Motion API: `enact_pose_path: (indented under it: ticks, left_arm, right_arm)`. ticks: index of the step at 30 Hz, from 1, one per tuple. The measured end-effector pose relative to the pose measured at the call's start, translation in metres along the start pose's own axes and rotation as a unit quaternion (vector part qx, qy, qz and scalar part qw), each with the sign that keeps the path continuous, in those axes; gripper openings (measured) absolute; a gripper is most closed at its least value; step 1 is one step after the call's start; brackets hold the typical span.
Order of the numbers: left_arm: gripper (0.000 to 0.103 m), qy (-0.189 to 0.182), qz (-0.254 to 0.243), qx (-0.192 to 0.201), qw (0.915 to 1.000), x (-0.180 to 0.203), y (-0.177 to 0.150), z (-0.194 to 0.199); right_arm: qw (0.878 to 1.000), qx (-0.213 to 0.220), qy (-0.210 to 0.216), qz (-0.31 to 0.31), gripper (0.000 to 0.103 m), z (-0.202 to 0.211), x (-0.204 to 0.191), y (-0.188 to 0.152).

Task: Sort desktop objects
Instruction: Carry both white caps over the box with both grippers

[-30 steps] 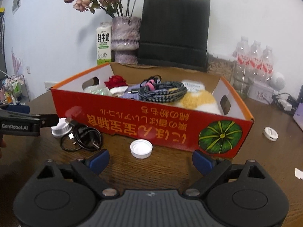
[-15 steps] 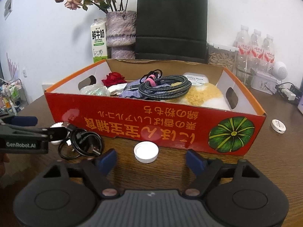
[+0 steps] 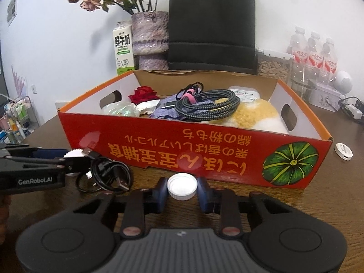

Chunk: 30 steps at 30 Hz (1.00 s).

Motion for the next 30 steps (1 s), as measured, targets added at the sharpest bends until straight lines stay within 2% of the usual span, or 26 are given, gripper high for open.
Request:
enact_pose_path:
  ticks: [7,14,21,30]
  left_arm:
    - [0.041,0.004,0.013,0.003,0.9999,-0.003,0.0,0.001]
    - [0.041,0.012,0.016,0.027,0.9994,-0.005,0.002,0.01]
    - [0.041,0.033,0.019,0.056,0.9977,-0.008,0.004,0.022]
    - [0.041,0.034,0.044,0.118,0.9915,-0.009,0.022,0.057]
  right_arm:
    - [1.0,0.004,0.002,0.011,0.027,0.003,-0.005,0.0]
    - [0.999,0.026,0.005,0.024,0.027,0.013,-0.011,0.0]
    - [0.998,0.055,0.006,0.031,0.027,0.025,-0.015,0.001]
    - [0.994,0.108,0.008,0.027,0.027,0.051,-0.013,0.018]
Point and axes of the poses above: each gripper's, at about its wrist camera, not at the fingertips, and z roughly against the way its jaws point, x to its right, y to its top, the point moved 6 cm from there along -z, roughly the way its jaws point, and after that the axes turned 5 degrees about z, right-handed, at the moved point
